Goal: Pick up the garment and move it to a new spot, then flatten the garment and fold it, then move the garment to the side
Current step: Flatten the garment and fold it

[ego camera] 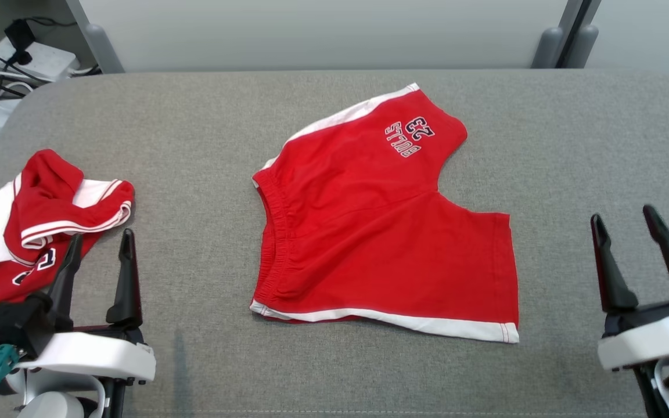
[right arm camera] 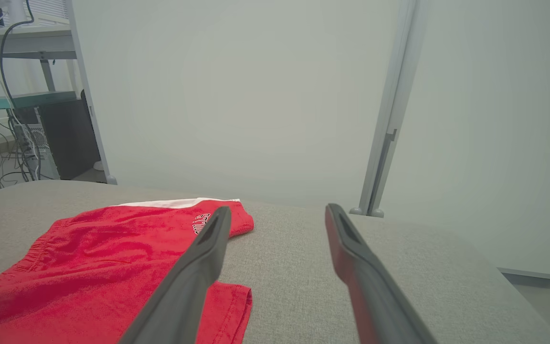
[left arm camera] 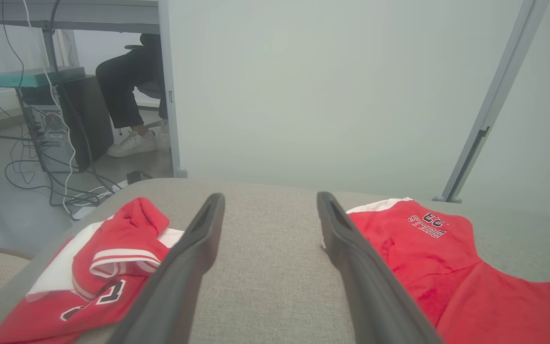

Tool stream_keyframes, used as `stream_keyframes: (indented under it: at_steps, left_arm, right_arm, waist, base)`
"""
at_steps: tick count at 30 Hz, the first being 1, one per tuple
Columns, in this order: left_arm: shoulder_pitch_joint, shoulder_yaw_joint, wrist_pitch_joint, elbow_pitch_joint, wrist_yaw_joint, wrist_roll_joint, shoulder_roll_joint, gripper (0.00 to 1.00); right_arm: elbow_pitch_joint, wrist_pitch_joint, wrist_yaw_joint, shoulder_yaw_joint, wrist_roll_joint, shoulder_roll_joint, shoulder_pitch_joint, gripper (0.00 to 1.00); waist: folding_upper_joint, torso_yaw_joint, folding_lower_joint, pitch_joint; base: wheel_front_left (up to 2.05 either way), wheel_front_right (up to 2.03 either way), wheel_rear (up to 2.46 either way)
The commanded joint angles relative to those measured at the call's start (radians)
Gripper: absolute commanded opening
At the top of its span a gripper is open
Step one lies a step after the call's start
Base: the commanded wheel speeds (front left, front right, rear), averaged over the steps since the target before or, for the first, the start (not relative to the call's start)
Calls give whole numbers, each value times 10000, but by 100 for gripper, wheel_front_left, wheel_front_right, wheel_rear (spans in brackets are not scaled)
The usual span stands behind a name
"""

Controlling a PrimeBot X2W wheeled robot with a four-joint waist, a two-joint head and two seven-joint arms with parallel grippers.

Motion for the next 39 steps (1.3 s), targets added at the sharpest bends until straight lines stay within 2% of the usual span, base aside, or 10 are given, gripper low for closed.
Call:
stream_keyframes:
  at_steps: [1, 6, 7, 8, 12, 21, 31, 39]
  left_arm:
    - [-211, 658, -127, -138, -200, 37, 175, 100]
    - [234, 1137, -131, 288, -1145, 568, -89, 100]
    - [234, 1137, -131, 288, -1145, 568, -89, 100]
    - [387, 1180, -131, 478, -1469, 842, -186, 100]
    - [628, 1277, -132, 662, -1675, 1175, -392, 100]
    - [1416, 1252, -133, 420, -1670, 1737, -848, 100]
    - [1772, 1174, -23, 176, -1411, 1842, -808, 100]
    - [1685, 1147, -31, 134, -1371, 1844, -823, 100]
  right_arm:
    - [-73, -189, -29, 152, -79, -46, 73, 100]
    - [358, -411, -29, 127, -74, 204, 568, 100]
    - [358, -411, -29, 127, -74, 204, 568, 100]
    - [504, -441, -29, 117, -54, 323, 767, 100]
    - [607, -473, -29, 162, -74, 481, 1062, 100]
    - [336, -464, -29, 125, -149, 936, 1934, 100]
    - [-22, -286, -29, 389, -70, 1213, 2227, 100]
    - [-104, -228, -29, 372, -103, 1257, 2189, 100]
  waist:
    - [0, 41, 0, -135]
    - [0, 67, 0, -440]
    - [0, 67, 0, -440]
    - [0, 59, 0, -589]
    - [0, 22, 0, -795]
    - [0, 36, 0, -1141]
    - [0, -87, 0, -1112]
    - [0, -42, 0, -996]
  base:
    - [0, 0, 0]
    - [0, 0, 0]
    - [0, 0, 0]
    - [0, 0, 0]
    - [0, 0, 0]
    - [0, 0, 0]
    - [0, 0, 0]
    - [0, 0, 0]
